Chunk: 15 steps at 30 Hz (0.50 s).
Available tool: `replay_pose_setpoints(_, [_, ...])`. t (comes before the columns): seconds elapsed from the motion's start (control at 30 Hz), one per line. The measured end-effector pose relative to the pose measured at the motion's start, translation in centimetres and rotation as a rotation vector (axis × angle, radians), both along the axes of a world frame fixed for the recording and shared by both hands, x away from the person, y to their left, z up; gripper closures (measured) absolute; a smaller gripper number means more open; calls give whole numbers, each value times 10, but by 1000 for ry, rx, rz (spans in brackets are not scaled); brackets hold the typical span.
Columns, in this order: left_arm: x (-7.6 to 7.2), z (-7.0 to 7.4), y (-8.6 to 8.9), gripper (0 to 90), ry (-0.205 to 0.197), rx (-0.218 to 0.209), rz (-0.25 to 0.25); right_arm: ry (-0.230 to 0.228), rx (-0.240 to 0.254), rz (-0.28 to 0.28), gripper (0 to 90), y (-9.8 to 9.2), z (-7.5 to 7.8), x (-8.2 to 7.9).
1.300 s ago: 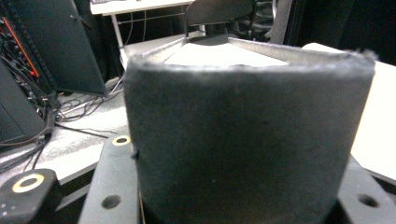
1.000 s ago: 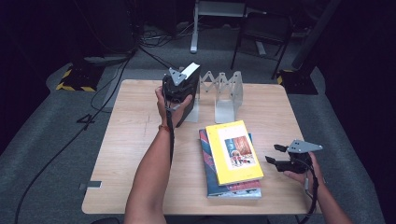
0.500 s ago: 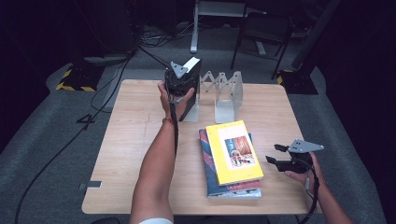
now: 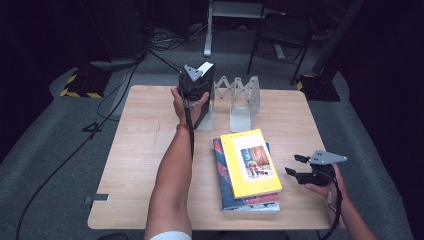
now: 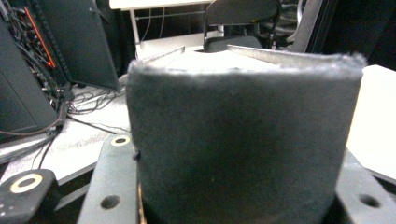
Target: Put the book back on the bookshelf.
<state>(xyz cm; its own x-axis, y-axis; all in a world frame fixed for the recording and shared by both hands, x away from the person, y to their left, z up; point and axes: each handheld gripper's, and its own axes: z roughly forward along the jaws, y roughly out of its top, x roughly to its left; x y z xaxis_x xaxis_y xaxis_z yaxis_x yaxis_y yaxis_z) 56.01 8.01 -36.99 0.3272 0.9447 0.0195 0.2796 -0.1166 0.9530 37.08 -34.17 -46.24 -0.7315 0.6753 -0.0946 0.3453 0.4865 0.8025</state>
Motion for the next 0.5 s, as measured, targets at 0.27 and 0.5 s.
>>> replay_pose_setpoints(0.27, [-4,-3,3,507,-6,-3,-7,-2,2,-1,361,-2,0,1])
replay_pose_setpoints(0.5, [-13,-5,7,503,-1,-2,-19,8,23,20,360,-1,0,1])
